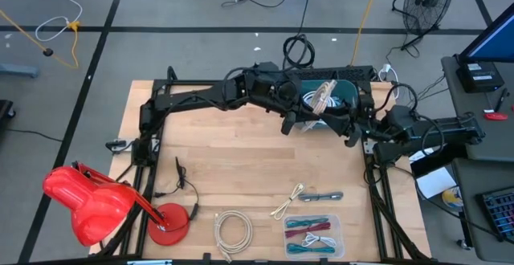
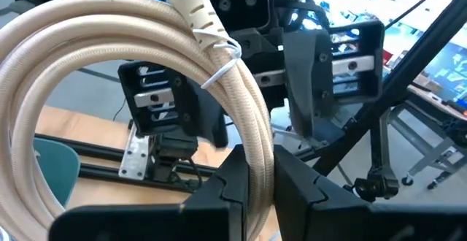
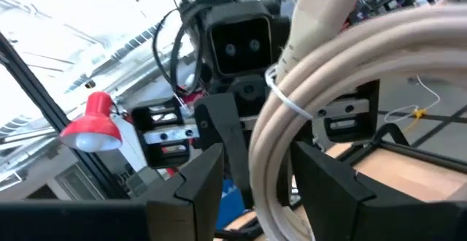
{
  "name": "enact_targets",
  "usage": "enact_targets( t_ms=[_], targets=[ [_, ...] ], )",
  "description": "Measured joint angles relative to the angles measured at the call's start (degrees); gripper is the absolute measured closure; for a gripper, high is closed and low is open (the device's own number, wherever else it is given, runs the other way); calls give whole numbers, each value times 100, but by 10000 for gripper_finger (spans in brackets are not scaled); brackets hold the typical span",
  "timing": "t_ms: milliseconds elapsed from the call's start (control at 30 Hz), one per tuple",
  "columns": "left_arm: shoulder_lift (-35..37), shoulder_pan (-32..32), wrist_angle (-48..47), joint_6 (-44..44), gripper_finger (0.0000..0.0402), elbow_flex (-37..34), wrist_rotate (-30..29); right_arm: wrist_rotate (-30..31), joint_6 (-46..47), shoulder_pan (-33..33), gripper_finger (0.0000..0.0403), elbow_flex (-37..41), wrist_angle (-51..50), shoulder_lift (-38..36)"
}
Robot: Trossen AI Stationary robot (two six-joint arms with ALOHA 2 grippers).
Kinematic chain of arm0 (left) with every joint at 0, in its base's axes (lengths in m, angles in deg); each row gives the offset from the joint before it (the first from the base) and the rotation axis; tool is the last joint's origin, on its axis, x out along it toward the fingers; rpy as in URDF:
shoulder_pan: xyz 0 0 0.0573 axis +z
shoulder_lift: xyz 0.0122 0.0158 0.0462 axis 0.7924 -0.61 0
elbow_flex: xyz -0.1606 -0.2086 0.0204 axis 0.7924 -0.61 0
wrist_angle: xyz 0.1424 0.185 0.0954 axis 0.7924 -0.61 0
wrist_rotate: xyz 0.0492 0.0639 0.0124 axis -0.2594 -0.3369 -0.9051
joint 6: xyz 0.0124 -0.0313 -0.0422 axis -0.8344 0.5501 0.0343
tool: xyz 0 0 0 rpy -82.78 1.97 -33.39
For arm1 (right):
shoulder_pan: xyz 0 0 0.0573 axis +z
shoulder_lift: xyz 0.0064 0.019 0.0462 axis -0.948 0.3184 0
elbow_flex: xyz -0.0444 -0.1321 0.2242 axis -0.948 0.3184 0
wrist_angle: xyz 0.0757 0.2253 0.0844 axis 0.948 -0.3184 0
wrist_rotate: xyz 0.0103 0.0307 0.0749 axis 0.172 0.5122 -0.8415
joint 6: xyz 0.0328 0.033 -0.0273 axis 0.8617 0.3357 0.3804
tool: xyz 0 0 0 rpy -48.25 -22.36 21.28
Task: Pick & Place USB Port
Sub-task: Put the top brown HDMI cable into the blue bin
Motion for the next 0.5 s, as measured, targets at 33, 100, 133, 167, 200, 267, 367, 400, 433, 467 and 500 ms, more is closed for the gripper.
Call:
enact_targets(
  t_ms=[33,100,133,167,200,267,367,400,433,467,500],
  targets=[
    [0,-8,-2,0,366,0,-17,0,16,0,248,0,-2,24],
    [0,-40,1,-1,366,0,-24,0,-3,0,248,0,81,71],
    [0,-58,4,0,366,0,-23,1,-11,0,248,0,165,92],
    [0,-75,4,-2,366,0,-23,0,-18,0,248,0,237,114],
    [0,-94,1,-1,366,0,-26,0,-30,0,248,0,276,139],
    [0,-119,-9,-2,366,0,-39,0,-52,0,248,0,333,201],
    [0,-135,-25,-2,366,0,-78,-2,-58,0,248,0,436,276],
    [0,-135,-43,0,366,0,-106,-2,-48,0,248,0,450,284],
    [0,-135,-52,0,366,0,-117,-2,-49,0,248,0,458,295],
    [0,-135,-56,0,366,0,-143,-4,-47,0,251,0,474,309],
    [0,-135,-58,2,366,0,-145,-4,-47,0,254,0,469,321]
  ],
)
